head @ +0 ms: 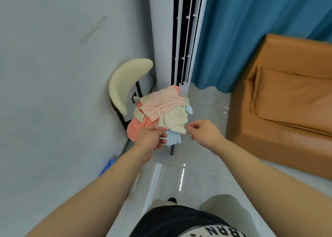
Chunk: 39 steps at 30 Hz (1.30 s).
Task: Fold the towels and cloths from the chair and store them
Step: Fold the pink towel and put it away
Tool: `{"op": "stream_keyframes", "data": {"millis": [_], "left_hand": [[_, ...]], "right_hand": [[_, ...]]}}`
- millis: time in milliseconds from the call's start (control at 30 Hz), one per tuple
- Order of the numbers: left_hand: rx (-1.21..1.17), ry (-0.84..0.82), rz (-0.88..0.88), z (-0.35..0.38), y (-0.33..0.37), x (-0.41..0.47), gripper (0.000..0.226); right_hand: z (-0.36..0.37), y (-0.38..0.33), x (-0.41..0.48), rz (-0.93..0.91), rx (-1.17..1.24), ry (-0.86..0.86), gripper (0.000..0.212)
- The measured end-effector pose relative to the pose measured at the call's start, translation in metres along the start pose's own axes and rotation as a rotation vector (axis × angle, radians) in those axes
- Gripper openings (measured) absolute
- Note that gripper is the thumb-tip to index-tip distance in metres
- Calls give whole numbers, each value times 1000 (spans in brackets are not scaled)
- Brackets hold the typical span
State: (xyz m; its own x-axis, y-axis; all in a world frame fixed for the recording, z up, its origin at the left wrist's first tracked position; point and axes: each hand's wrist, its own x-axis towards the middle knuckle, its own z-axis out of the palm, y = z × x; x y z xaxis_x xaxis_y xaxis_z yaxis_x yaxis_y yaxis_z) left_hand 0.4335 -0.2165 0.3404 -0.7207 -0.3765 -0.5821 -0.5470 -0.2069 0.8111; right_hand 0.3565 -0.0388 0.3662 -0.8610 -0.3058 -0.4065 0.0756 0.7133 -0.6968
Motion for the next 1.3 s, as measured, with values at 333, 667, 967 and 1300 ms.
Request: {"op": "stream_keyframes", "data": {"millis": [333,667,967,1300], "left_hand": [[-2,150,-50,75,69,134,12],[-289,543,-253,170,127,214,10],[-388,732,-227,210,146,227,13],[-576,833,-273,261,130,253,16]], "right_hand": [[-45,7,220,-29,-117,-164,25],[-91,-1,409,-238,-427,-581,23],[-107,-7,455,-367,-645,-715,31],[-113,-6,488,-516,-759,-837,31]]}}
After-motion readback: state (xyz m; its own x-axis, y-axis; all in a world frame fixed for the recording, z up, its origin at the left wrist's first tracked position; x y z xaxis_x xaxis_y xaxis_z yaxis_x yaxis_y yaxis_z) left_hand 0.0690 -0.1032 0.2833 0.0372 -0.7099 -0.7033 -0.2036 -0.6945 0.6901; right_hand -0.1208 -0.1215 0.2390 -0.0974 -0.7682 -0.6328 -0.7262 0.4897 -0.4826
